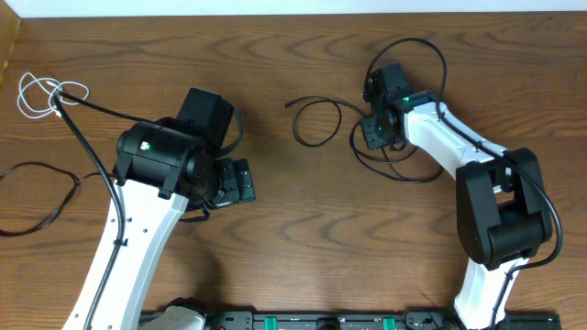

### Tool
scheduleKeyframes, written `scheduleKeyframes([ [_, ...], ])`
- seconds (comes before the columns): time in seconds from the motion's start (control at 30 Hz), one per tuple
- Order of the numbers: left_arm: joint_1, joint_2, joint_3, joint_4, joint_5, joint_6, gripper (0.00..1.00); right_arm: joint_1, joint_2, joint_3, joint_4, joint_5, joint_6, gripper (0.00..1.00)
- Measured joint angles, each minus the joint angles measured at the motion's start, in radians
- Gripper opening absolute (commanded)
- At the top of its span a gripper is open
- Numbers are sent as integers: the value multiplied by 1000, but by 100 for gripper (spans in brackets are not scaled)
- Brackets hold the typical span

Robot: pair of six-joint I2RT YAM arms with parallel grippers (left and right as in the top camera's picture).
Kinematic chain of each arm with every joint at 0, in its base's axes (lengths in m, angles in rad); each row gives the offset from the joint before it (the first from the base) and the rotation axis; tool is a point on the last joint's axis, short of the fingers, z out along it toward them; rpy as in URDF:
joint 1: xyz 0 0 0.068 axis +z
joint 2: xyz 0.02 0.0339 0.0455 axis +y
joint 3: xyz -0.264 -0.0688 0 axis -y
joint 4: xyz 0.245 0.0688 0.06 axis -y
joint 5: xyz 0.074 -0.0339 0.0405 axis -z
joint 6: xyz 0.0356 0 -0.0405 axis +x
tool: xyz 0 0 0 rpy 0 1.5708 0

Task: Untangle cables
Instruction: 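Lower the right gripper onto the center-right black cable and grasp it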

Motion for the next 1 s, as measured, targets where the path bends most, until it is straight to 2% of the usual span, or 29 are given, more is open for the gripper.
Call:
scheduleKeyframes([
  [0.2,0,0,0,0,0,0,99,0,0,-21,44,8,-2,22],
  [0.63,0,0,0,0,0,0,99,0,0,-52,75,8,-3,20],
  [0.77,0,0,0,0,0,0,99,0,-2,-76,101,4,-1,1],
  [1.0,0,0,0,0,0,0,99,1,-2,-63,74,2,-2,1],
])
